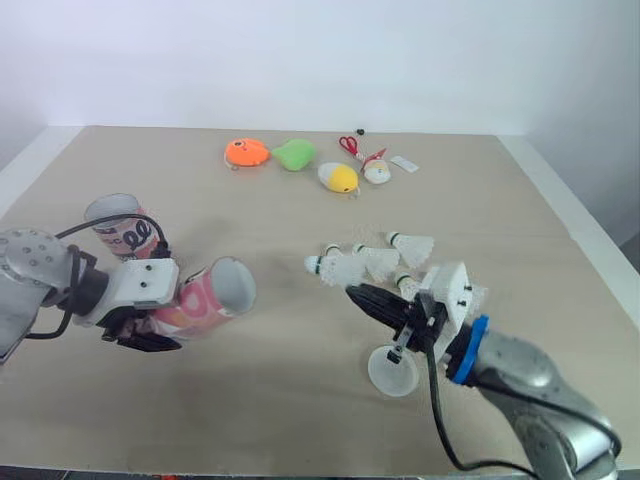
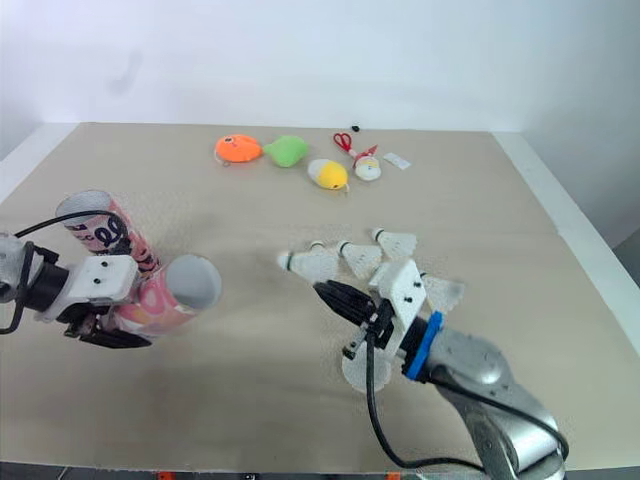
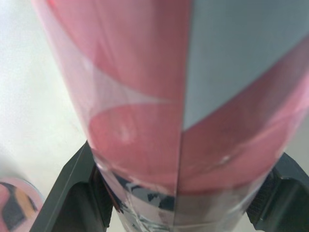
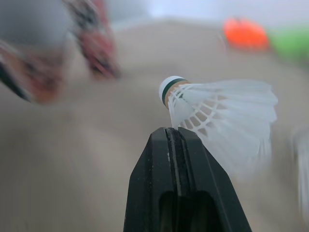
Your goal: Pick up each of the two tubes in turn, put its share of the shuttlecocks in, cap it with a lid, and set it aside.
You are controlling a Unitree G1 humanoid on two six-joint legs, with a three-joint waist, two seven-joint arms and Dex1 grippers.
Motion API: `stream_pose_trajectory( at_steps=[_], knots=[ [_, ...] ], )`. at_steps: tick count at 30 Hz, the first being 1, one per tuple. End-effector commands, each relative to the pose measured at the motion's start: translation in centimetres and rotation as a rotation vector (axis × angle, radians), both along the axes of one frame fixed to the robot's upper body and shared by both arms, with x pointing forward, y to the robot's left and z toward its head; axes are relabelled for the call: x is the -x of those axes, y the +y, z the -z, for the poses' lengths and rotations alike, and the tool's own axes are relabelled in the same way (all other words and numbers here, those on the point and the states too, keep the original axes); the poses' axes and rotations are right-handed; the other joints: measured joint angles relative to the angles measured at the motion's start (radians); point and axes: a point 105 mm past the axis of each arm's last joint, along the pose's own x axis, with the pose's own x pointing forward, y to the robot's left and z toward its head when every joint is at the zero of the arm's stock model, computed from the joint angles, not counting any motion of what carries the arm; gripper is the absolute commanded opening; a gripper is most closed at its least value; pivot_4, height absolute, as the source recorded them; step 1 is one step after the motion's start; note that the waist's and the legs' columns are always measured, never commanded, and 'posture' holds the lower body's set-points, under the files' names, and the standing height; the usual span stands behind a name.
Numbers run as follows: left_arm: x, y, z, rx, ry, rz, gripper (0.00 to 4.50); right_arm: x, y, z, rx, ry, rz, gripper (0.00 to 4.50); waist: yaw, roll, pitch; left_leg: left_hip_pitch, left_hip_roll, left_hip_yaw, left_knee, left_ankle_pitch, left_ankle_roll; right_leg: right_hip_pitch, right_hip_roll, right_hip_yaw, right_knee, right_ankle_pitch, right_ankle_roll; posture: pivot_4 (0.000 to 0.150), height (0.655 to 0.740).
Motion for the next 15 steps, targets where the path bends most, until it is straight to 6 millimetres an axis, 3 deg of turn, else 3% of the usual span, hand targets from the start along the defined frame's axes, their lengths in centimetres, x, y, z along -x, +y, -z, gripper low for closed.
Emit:
stream_pose_trajectory(
  at_steps=[1,7,15],
  knots=[
    [-0.7,-0.6,0.4,-0.014,-0.005,-0.002,2.91,0.8,1.4,-1.2,0.061,-0.057,-0.138,0.08,0.001,0.0,0.0,0.0,0.0,0.0,0.0,0.0,0.0,0.0,0.0,0.0,0.0,0.0,-0.001,0.15,0.74],
    [-1.8,-1.4,0.8,-0.022,-0.011,0.002,2.91,0.3,2.4,-2.0,0.143,-0.112,-0.241,0.08,0.002,-0.002,0.001,-0.002,0.0,-0.001,0.0,0.0,0.0,-0.001,0.001,0.001,0.0,-0.001,0.002,0.15,0.74],
    [-2.4,-1.9,1.5,-0.026,0.0,0.016,2.91,-0.7,5.8,-2.3,0.304,-0.232,-0.419,0.08,-0.001,-0.002,0.001,-0.002,0.0,-0.001,0.001,0.0,0.0,-0.001,0.003,0.003,0.003,0.0,0.002,0.15,0.74]
  ],
)
